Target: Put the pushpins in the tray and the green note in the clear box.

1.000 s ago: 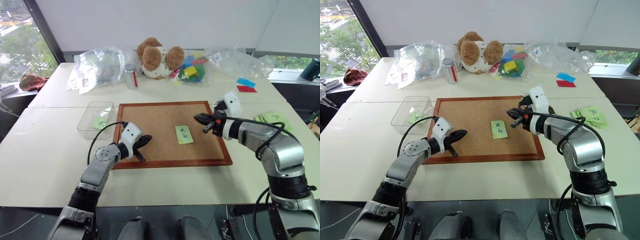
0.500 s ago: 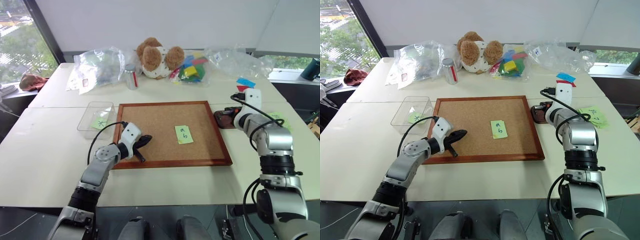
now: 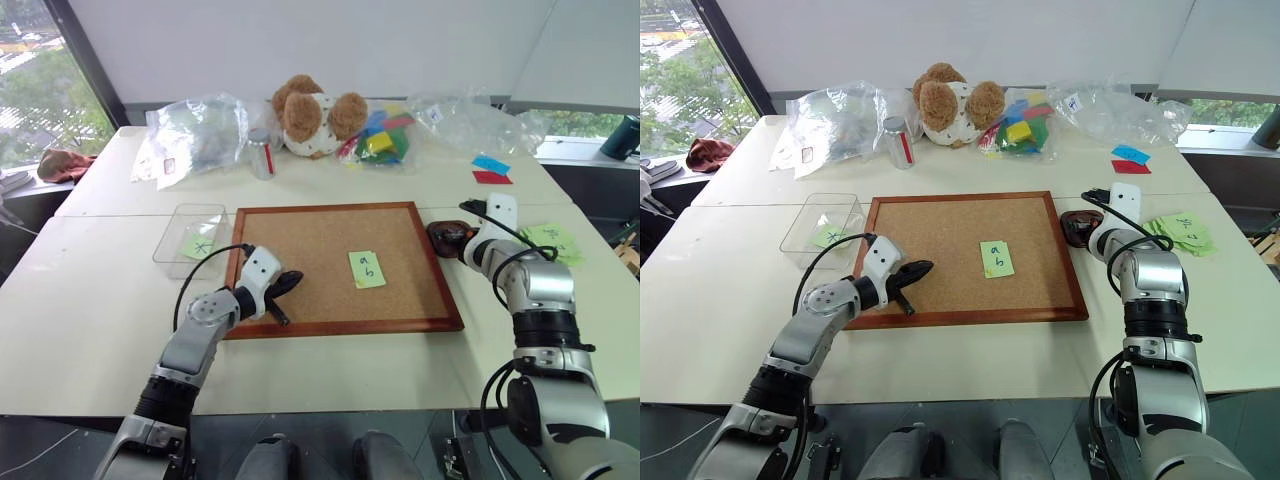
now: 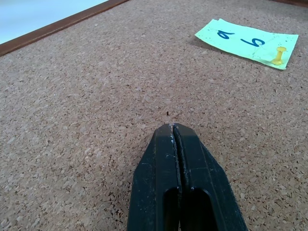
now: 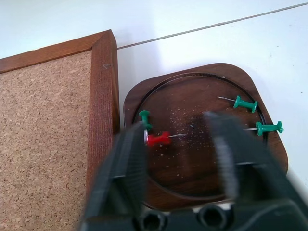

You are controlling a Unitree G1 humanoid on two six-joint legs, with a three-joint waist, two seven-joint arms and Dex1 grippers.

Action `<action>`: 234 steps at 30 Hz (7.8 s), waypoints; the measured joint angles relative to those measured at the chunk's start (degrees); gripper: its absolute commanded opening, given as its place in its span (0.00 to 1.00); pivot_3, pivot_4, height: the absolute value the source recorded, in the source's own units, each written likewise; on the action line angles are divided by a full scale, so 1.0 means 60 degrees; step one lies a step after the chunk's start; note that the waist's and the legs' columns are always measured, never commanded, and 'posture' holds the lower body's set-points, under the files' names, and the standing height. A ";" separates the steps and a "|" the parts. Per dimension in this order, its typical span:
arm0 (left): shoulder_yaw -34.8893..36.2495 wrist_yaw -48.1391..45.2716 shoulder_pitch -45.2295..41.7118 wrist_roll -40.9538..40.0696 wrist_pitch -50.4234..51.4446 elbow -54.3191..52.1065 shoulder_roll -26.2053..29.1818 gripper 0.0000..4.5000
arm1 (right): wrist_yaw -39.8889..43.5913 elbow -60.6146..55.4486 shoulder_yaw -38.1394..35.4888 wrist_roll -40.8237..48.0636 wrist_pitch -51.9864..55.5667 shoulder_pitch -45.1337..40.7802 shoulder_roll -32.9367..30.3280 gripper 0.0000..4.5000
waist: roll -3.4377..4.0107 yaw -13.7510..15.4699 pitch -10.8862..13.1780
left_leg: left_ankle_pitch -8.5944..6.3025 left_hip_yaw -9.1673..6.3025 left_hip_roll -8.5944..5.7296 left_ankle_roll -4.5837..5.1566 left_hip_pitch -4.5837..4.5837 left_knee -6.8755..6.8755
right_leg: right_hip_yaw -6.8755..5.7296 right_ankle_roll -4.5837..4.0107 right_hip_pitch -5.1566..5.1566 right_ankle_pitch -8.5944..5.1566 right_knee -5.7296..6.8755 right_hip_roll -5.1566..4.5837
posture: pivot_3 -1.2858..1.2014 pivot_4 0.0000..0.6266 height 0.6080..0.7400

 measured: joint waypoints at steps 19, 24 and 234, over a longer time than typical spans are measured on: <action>0.0005 0.0000 0.0001 0.0000 0.0000 0.0025 0.0004 0.00 | 0.2973 -0.4378 0.1416 0.1502 0.1785 0.1153 -0.0872 0.99 | 0.0000 0.0011 0.0000 | -0.0010 0.0002 0.0001 0.0018 0.0019 -0.0013 | 0.0007 0.0000 0.0017 0.0000 -0.0009 0.0000 | 0.52 0.24 1.00; 0.0000 -0.0001 -0.0008 0.0000 0.0000 0.0053 -0.0003 0.00 | 0.3377 -0.5445 0.2091 0.1709 0.1838 0.1605 -0.0758 0.70 | -0.0001 0.0012 0.0000 | -0.0010 0.0001 0.0001 0.0018 0.0036 -0.0014 | 0.0008 0.0000 0.0033 0.0000 -0.0013 -0.0001 | 0.52 0.24 1.00; -0.0189 0.0029 0.0415 0.0015 0.0004 -0.0284 0.0116 0.00 | 0.1600 -0.5867 0.3512 0.0018 0.2469 0.2316 0.0823 0.57 | -0.0007 0.0003 -0.0036 | -0.0033 -0.0012 0.0005 0.0049 0.0108 -0.0075 | -0.0005 -0.0004 0.0151 -0.0002 -0.0154 -0.0012 | 0.52 0.24 1.00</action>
